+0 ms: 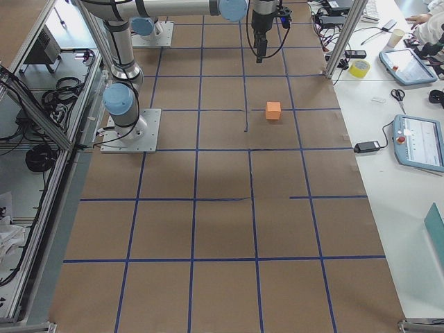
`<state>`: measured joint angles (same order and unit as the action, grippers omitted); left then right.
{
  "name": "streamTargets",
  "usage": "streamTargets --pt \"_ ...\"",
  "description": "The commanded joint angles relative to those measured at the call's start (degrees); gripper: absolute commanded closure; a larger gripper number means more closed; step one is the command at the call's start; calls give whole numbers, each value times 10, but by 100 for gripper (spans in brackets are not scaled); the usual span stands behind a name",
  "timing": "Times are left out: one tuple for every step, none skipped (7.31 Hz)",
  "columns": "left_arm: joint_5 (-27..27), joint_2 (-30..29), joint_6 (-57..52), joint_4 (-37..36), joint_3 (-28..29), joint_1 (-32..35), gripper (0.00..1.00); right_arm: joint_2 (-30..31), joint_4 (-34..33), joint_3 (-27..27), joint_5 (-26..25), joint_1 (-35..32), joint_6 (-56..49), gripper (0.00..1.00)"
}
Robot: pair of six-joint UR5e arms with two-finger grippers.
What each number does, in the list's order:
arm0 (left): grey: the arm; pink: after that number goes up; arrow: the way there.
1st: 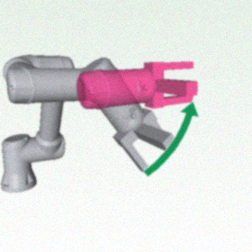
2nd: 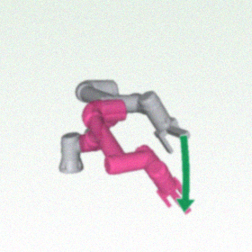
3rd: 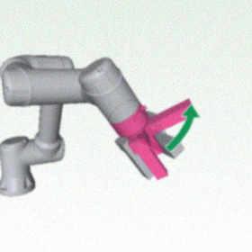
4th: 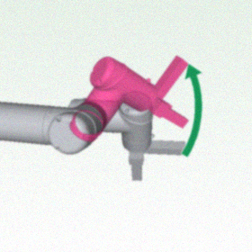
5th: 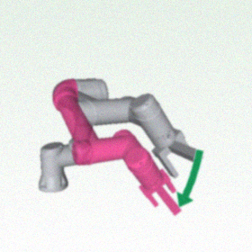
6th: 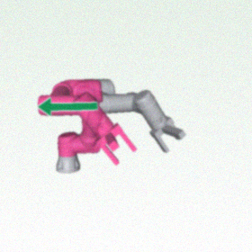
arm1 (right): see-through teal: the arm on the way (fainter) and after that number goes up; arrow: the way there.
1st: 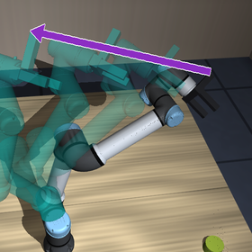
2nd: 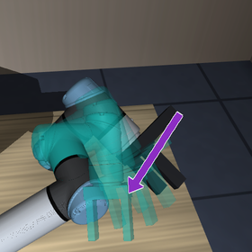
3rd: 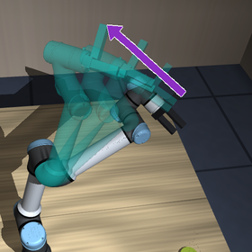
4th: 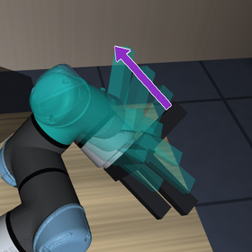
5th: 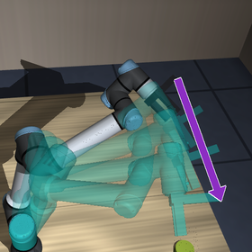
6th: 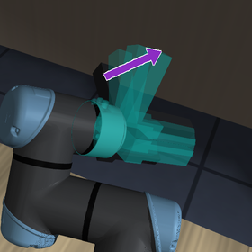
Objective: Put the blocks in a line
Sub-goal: 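Move the right gripper down toward the orange cube, then lower the right gripper over the orange cube and close on it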
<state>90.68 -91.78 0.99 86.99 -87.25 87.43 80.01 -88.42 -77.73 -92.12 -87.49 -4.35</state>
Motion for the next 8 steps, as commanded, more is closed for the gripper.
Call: streamTargets --pt "-1 -1 1 -3 0 0 0 -77 -79 14 4 2 0 0" --pt "0 -1 1 -3 0 0 0 -129 -96 27 -1 -1 6 0" --pt "1 5 1 -5 1 -2 0 -166 -143 27 4 -1 6 0" --pt "1 6 2 -5 0 -2 0 -204 -175 23 0 0 7 0" --pt "1 6 7 -5 -1 -2 0 -228 -195 21 0 -1 14 0" --pt "2 7 5 -4 -1 -2 0 -251 -231 21 2 -1 16 0" --pt "3 7 4 -4 -2 -1 0 -270 -235 21 3 -1 16 0" --pt "4 12 6 -7 -8 -2 0 -284 -233 21 1 -1 16 0"
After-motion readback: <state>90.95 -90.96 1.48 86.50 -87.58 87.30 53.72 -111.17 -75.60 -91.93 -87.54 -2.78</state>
